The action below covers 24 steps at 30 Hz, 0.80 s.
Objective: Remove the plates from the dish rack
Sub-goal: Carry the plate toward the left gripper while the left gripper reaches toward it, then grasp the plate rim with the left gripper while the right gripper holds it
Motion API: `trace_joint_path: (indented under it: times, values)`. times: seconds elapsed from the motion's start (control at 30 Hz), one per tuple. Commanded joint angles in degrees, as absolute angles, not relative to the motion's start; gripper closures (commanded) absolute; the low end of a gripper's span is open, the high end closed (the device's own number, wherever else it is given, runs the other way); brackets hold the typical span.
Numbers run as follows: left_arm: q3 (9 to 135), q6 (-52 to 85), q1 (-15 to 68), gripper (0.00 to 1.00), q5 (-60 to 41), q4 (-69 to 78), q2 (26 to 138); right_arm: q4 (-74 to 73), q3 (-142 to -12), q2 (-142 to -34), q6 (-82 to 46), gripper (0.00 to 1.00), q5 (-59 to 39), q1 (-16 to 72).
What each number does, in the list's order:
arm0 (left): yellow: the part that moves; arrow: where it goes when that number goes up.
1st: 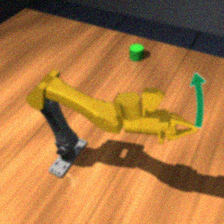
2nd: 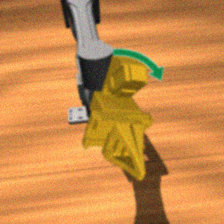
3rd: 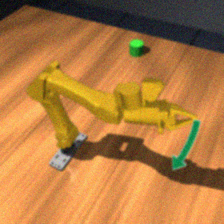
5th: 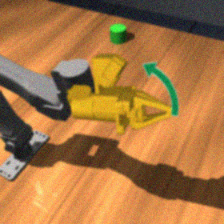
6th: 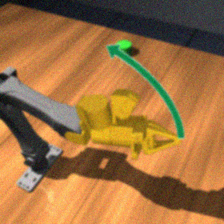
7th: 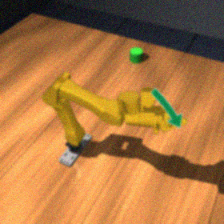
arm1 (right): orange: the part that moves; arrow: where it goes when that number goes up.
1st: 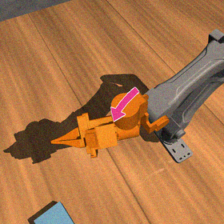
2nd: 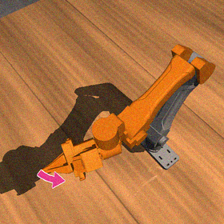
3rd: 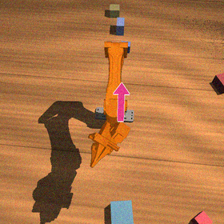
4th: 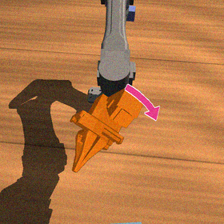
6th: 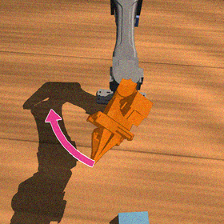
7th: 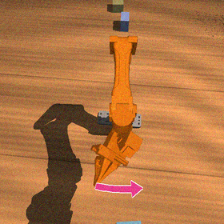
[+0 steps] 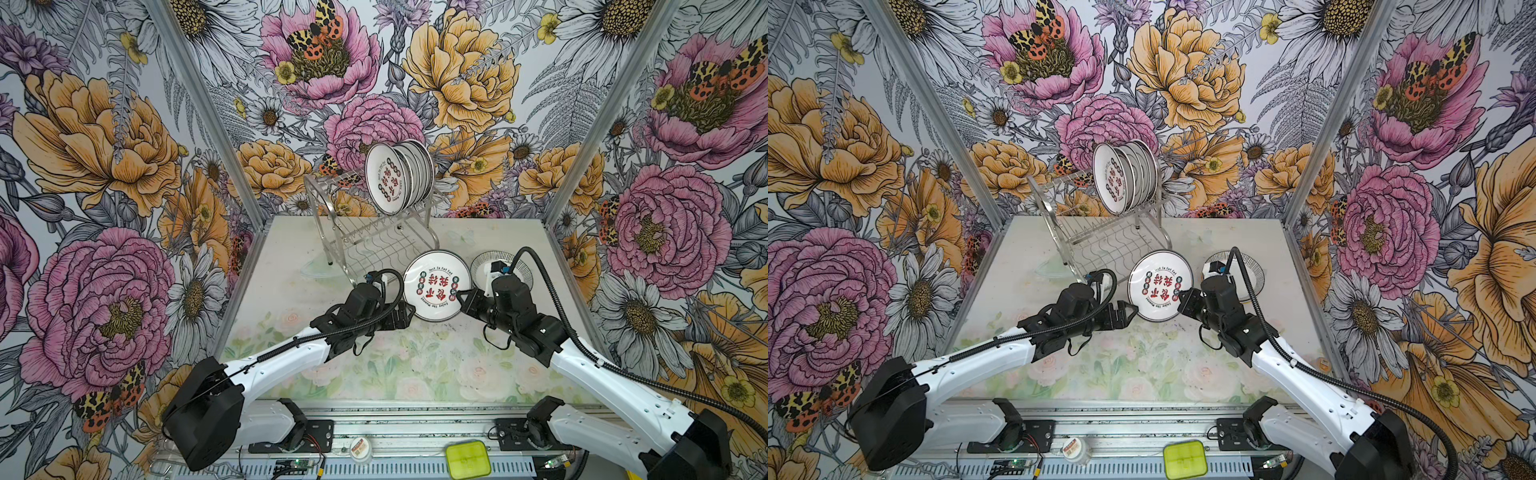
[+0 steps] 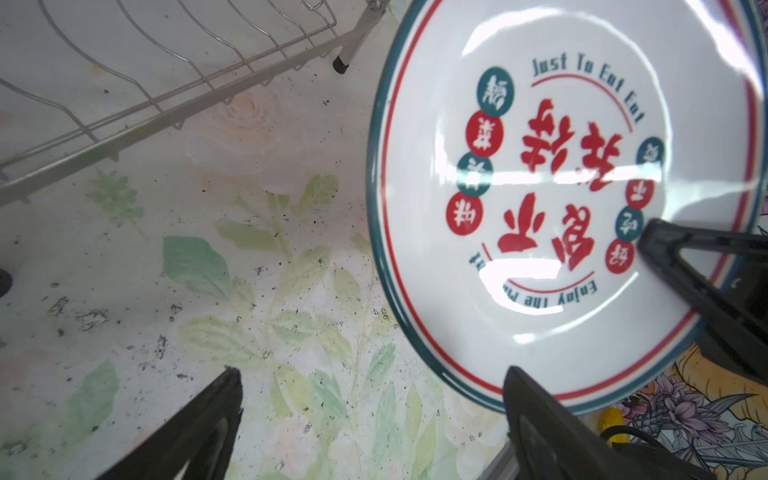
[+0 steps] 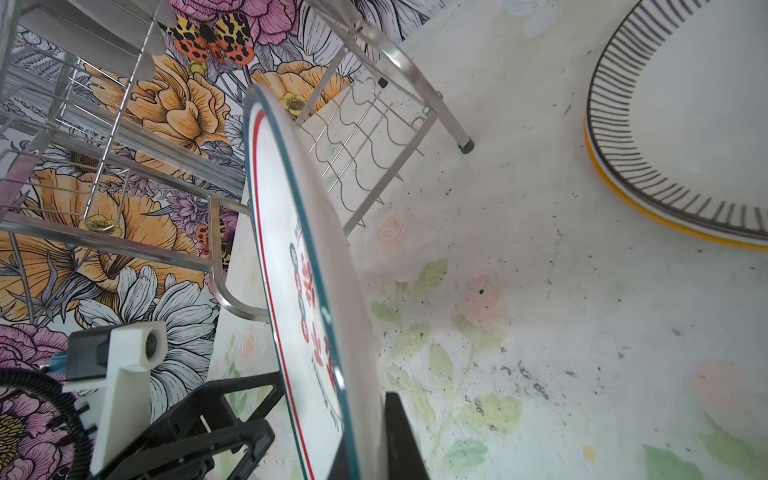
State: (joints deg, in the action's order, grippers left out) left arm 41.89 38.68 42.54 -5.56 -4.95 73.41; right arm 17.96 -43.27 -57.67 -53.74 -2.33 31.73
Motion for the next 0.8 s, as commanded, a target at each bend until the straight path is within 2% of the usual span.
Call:
trace_joint_path:
  times: [0.0, 0.2, 0.33, 0.53, 0.77]
  values:
    - [44.02, 39.32, 42.59, 0.03, -7.81, 1.32, 75.19, 10.18, -43.86, -57.60, -56.72, 1.00, -7.11, 30.57]
    - [45.01, 40.95, 40.75, 0.11, -11.74, 6.92, 79.54, 3.12, -40.10, -59.26, -60.64, 1.00, -13.87, 27.96]
    - [46.06, 41.48, 40.26, 0.21, -13.14, 8.35, 80.50, -0.73, -38.11, -60.78, -62.15, 1.00, -16.34, 27.11]
    - [46.60, 41.99, 40.17, 0.53, -14.99, 9.86, 81.67, -1.94, -37.87, -61.82, -62.12, 1.00, -17.56, 26.90]
    - [46.16, 42.56, 40.17, 0.76, -16.57, 11.29, 83.81, -2.41, -38.01, -63.65, -61.55, 1.00, -18.93, 26.70]
